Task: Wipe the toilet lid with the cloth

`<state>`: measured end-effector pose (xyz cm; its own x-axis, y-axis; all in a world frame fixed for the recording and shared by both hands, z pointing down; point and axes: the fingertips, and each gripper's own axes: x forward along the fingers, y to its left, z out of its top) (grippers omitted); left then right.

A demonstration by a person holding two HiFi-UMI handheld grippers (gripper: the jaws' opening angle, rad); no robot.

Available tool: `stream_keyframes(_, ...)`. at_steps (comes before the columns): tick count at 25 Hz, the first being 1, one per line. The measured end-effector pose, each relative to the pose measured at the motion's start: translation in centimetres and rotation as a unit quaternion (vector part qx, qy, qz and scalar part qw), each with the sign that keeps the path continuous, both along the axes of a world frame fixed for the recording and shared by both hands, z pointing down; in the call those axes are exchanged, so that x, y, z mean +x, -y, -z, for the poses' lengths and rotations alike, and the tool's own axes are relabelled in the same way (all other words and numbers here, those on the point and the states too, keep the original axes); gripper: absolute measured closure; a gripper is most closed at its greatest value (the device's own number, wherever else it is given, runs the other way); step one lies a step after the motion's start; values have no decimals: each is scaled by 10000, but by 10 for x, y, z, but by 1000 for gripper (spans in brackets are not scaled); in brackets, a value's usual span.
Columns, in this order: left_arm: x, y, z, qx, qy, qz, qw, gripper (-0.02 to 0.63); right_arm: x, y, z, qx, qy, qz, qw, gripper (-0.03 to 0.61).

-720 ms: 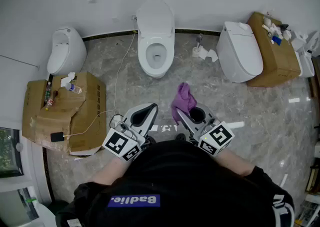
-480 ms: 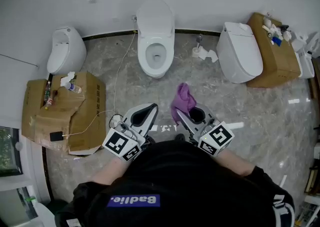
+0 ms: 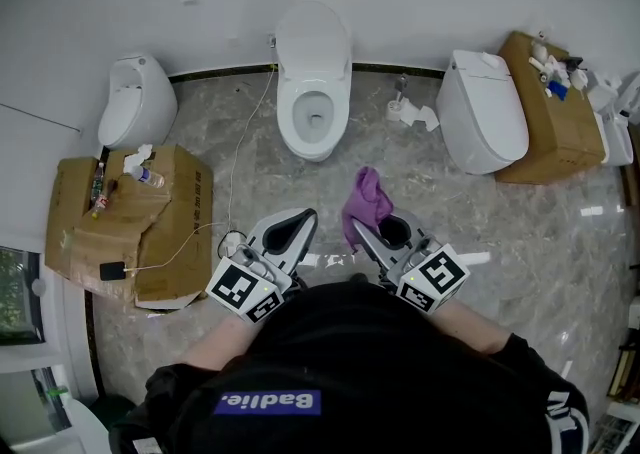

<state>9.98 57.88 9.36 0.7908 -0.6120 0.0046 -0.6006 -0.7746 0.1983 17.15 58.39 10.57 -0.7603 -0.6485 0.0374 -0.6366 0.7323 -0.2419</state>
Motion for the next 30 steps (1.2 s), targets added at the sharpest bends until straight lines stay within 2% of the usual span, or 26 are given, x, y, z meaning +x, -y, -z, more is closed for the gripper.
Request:
stream_keyframes(9, 24, 21, 8, 114, 14, 298, 9995, 595, 38, 23, -1, -15, 38, 133, 9999, 479)
stream_keyframes(17, 20, 59, -3, 34, -40, 356, 9994, 595, 43, 62, -10, -78, -44, 88, 9999, 479)
stream_keyframes(23, -1, 130, -14, 49, -201, 211, 9996, 595, 27, 126, -17, -88, -304, -174, 9993, 479)
stream_keyframes(30, -60, 255, -19, 66, -209, -80, 9997, 595, -34, 243, -21, -248, -377, -504, 9977, 479)
